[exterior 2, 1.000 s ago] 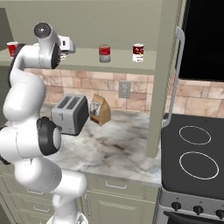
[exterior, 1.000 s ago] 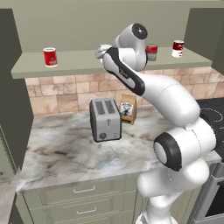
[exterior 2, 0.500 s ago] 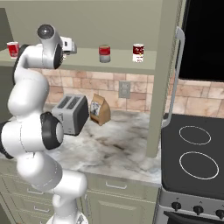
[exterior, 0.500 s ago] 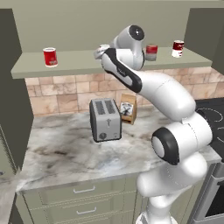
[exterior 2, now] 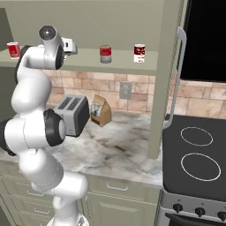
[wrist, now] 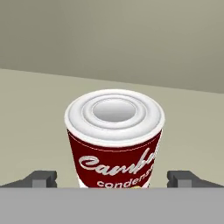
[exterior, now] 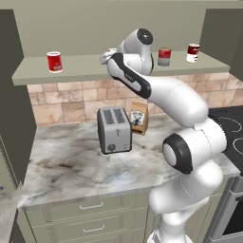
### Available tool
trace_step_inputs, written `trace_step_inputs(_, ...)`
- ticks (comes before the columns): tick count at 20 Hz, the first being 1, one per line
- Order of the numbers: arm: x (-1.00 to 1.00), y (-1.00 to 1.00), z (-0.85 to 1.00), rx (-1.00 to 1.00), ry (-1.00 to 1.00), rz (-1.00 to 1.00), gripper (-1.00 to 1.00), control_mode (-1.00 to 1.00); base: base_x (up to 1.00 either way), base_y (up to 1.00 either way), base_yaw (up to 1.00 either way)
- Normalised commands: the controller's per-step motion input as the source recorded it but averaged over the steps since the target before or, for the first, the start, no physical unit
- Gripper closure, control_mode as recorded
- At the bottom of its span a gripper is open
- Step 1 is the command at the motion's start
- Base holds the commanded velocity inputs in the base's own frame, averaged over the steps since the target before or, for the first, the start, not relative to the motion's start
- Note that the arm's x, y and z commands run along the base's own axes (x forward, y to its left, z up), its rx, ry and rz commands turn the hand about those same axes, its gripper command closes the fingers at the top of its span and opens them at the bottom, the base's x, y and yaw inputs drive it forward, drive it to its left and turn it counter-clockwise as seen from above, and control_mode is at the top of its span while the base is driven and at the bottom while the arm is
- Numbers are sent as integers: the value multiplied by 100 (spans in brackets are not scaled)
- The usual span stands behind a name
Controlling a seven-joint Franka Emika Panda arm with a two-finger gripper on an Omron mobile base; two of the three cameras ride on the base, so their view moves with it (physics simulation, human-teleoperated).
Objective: Stack two cans on top of the other two cans in the cabinet.
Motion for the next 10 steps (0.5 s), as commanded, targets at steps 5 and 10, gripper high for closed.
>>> trace_step_inputs(5, 10, 3, -3, 0, 0, 2, -100, -100, 0, 0, 0)
trace_step_inputs(10, 7, 0, -2, 0, 0, 1, 100, -100, 0, 0, 0)
